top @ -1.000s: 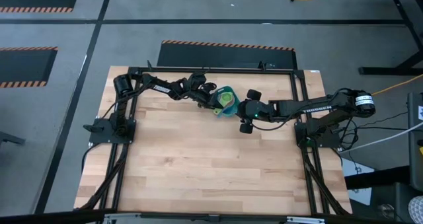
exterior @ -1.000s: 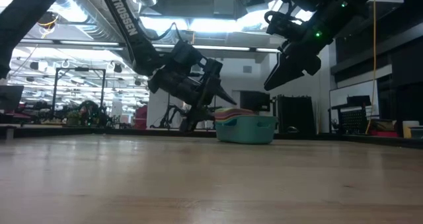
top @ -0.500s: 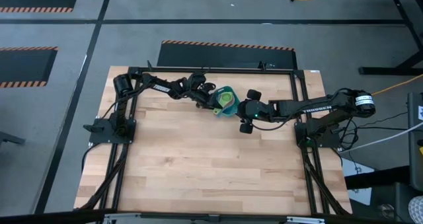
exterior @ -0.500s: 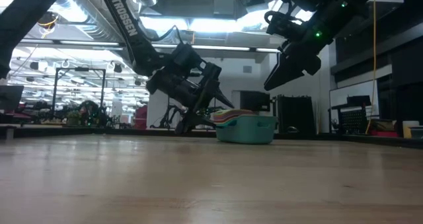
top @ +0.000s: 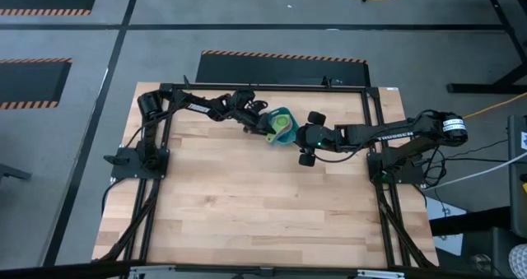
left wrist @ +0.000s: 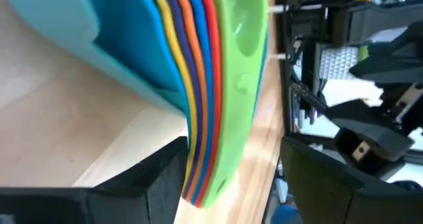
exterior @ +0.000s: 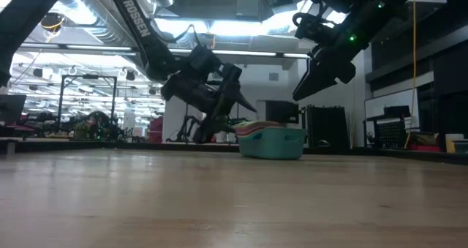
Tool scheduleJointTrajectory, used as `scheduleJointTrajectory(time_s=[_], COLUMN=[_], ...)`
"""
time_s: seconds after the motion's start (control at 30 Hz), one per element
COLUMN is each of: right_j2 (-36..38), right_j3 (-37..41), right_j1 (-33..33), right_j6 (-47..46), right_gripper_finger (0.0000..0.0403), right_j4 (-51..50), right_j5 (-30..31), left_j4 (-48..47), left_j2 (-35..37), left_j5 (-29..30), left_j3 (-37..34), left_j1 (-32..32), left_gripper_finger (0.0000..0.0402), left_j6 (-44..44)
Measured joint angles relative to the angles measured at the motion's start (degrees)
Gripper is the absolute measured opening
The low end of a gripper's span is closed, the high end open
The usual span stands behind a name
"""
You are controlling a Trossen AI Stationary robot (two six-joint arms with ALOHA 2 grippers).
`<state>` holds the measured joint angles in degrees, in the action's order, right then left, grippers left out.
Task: Nest measuring cups in basket
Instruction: Put the nested measuring cups into the green bin, then return to Home Position
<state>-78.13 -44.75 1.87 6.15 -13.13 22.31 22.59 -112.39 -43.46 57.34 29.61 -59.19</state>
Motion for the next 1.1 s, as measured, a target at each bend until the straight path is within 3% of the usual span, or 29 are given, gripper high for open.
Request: scheduleJointTrajectory(time_s=[0.17,0.9,1.1], right_j2=[0.0,0.0,0.0], right_j3=[0.0,0.0,0.0], right_j1=[0.0,0.0,0.0], right_j6=[0.0,-0.1,-0.1], right_gripper_finger=[0.0182,0.0182,0.0182], right_j4=[-0.1,-1.0,-1.1], right_j5=[0.0,0.0,0.0], left_j4=[-1.0,-4.3,-10.6], left_j2=[-0.1,0.1,5.3], left_j5=[-2.4,-1.9,-1.7], left_j3=[0.0,0.0,-0.1], left_j1=[0.4,3.7,5.4], left_gripper_finger=[0.0235,0.0234,0.0234], left_j6=[0.5,3.3,8.0])
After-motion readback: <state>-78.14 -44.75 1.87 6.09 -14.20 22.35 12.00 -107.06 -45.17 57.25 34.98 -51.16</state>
